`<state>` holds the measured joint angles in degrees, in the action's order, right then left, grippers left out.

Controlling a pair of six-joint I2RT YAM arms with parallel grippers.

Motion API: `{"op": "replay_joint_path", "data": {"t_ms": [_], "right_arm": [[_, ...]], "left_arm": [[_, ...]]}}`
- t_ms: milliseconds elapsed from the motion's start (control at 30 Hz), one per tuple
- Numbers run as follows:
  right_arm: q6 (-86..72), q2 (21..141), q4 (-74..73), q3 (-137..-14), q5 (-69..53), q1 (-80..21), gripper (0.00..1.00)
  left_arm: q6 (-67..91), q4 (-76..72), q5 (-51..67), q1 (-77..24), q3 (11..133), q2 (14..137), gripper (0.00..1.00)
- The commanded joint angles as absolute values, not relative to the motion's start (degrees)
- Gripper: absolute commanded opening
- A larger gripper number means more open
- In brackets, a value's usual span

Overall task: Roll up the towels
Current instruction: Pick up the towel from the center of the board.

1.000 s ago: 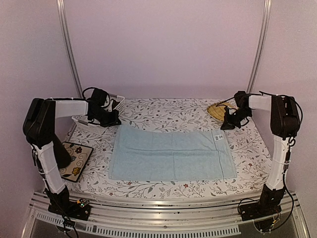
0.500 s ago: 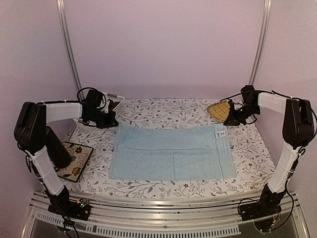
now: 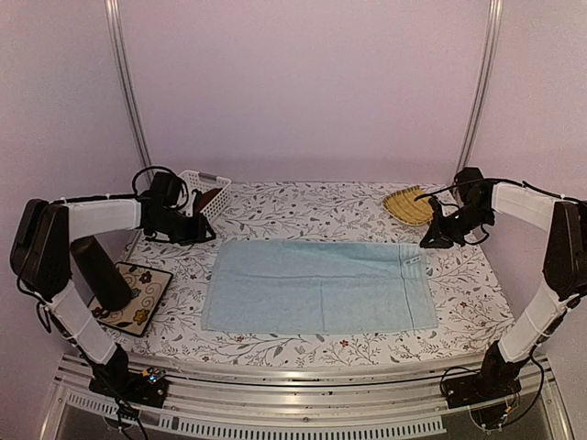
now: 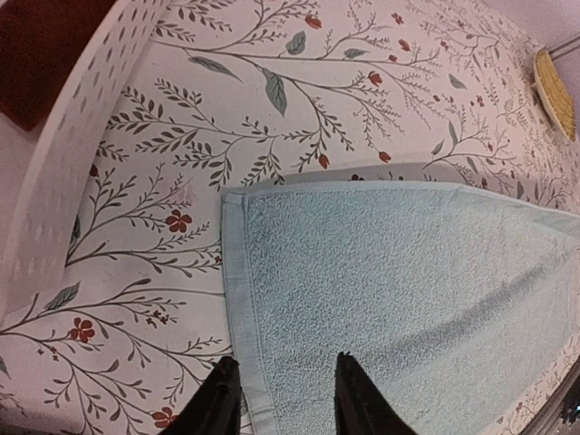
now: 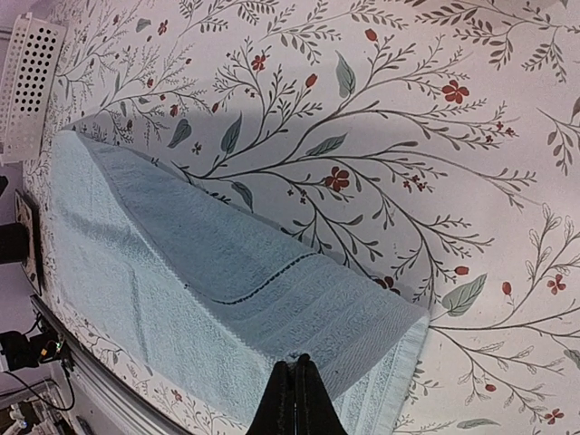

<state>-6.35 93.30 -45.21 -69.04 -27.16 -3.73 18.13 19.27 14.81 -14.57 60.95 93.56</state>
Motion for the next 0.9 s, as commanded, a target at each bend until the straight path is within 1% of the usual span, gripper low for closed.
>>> {"op": "replay_joint_path", "data": {"t_ms": [0,67,233,467,667,867], "right_arm": [[-5.41,93.58,-46.05,-68.77,-26.24,-4.58,0.02],[-5.16,93.69,-46.67,-68.82,-25.25,-4.81,0.02],[-4.84,91.72,-46.75,-67.06,-24.61,-4.92,0.02],[-4.57,89.74,-46.48,-64.37,-22.64,-4.92,0.02],[-4.48,90.12,-46.58,-65.09,-22.76,-4.92,0.02],[-4.39,90.57,-46.50,-65.15,-22.24,-4.92,0.02]], "left_arm": [[18.70,18.95,11.82,-14.73,64.25,98.23,0.50],[19.20,18.84,11.37,-14.75,66.93,101.32,0.56],[19.40,18.90,13.23,-14.82,73.52,109.17,0.58],[21.95,22.31,13.76,-15.12,77.34,115.12,0.59],[21.44,19.44,15.30,-15.33,76.96,116.60,0.58],[21.53,17.88,17.82,-15.32,77.36,118.74,0.59]]}}
